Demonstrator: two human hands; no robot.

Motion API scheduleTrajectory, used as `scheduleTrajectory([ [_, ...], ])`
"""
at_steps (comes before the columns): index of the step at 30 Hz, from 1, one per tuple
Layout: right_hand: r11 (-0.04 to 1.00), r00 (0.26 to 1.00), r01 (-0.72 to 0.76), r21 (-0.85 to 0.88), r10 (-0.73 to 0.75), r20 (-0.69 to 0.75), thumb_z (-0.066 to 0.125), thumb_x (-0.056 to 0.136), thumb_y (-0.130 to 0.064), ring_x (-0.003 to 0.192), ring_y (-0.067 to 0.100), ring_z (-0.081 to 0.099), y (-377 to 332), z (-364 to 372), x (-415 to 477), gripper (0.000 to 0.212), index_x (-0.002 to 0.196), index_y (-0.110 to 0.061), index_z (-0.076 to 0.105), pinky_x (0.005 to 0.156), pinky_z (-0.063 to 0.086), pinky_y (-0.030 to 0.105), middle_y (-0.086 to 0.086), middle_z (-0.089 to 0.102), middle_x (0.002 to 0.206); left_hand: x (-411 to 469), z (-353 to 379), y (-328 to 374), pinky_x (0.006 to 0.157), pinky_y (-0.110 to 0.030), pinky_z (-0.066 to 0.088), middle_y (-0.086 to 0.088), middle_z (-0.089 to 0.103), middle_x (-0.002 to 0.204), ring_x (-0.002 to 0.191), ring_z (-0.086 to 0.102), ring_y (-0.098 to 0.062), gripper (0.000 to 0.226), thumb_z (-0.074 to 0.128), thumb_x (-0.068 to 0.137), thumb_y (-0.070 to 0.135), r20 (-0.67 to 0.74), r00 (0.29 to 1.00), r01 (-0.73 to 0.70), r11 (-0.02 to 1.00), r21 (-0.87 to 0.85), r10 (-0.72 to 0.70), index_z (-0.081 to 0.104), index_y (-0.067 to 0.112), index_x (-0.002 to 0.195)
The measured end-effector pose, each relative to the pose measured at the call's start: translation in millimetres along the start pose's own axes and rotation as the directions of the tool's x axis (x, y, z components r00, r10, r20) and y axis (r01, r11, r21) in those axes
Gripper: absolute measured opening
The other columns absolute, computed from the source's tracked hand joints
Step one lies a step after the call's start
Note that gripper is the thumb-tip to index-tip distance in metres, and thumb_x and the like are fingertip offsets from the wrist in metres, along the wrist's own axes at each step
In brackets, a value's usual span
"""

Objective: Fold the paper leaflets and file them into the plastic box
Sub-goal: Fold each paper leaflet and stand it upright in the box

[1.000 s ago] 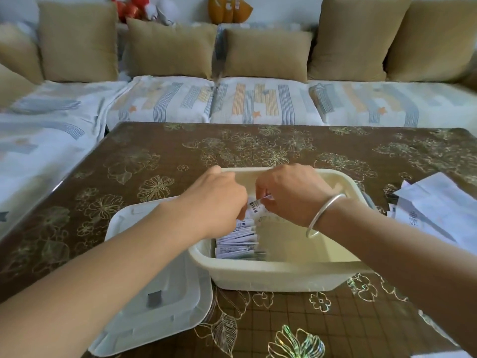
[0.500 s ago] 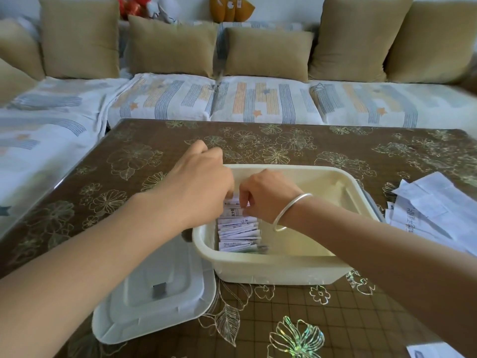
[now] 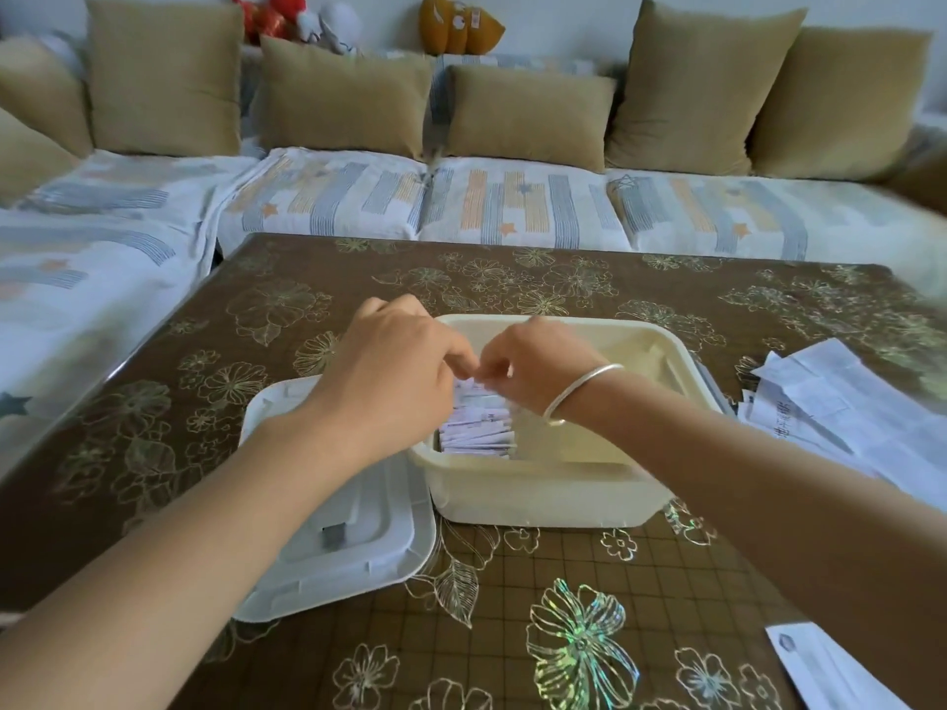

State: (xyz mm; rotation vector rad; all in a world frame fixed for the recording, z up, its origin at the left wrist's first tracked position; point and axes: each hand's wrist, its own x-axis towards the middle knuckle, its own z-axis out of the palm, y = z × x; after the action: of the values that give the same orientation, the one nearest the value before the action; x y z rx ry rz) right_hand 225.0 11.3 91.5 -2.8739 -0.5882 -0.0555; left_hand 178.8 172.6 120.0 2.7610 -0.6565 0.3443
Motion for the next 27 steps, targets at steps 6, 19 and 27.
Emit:
scheduleTrajectory([
  [6,0.939,0.85,-0.025,0.344,0.201,-0.487,0.065,0.084,-0.009,0.067,0.008,0.062,34.6,-51.1,-120.2,0.016,0.091,-0.021,0.074,0.068,0.051,0.023,-0.013,0.067,0.077,-24.9,-1.4,52.9,0.069,-0.012,0.028,0.029,0.052,0.08,0.092,0.047,-0.003,0.039,0.05,0.09,0.006,-0.049,0.997,-0.06,0.981,-0.182,0.052,0.075,0.036,0.091],
  [19,0.944,0.936,-0.329,-0.037,0.331,0.121,0.069,0.083,-0.039,0.121,0.015,0.046,145.6,21.6,-311.3,0.044,0.124,-0.035,0.055,0.099,0.041,0.034,-0.009,0.054,0.129,-89.1,110.5,174.2,0.094,-0.033,0.048,0.017,0.068,0.107,0.101,0.054,0.0,0.036,0.048,0.094,0.012,0.266,0.93,-0.147,0.921,-0.361,0.253,0.075,0.035,0.099],
  [27,0.926,0.901,-0.214,-0.311,0.311,0.304,0.075,0.066,-0.06,0.111,0.018,0.052,143.9,-0.5,-275.1,0.082,0.134,-0.03,0.041,0.088,0.047,0.033,-0.006,0.055,0.121,-114.6,124.2,176.8,0.099,-0.023,0.045,0.024,0.068,0.106,0.103,0.059,0.005,0.036,0.05,0.094,0.011,0.279,0.946,-0.049,0.924,-0.379,0.165,0.073,0.037,0.099],
])
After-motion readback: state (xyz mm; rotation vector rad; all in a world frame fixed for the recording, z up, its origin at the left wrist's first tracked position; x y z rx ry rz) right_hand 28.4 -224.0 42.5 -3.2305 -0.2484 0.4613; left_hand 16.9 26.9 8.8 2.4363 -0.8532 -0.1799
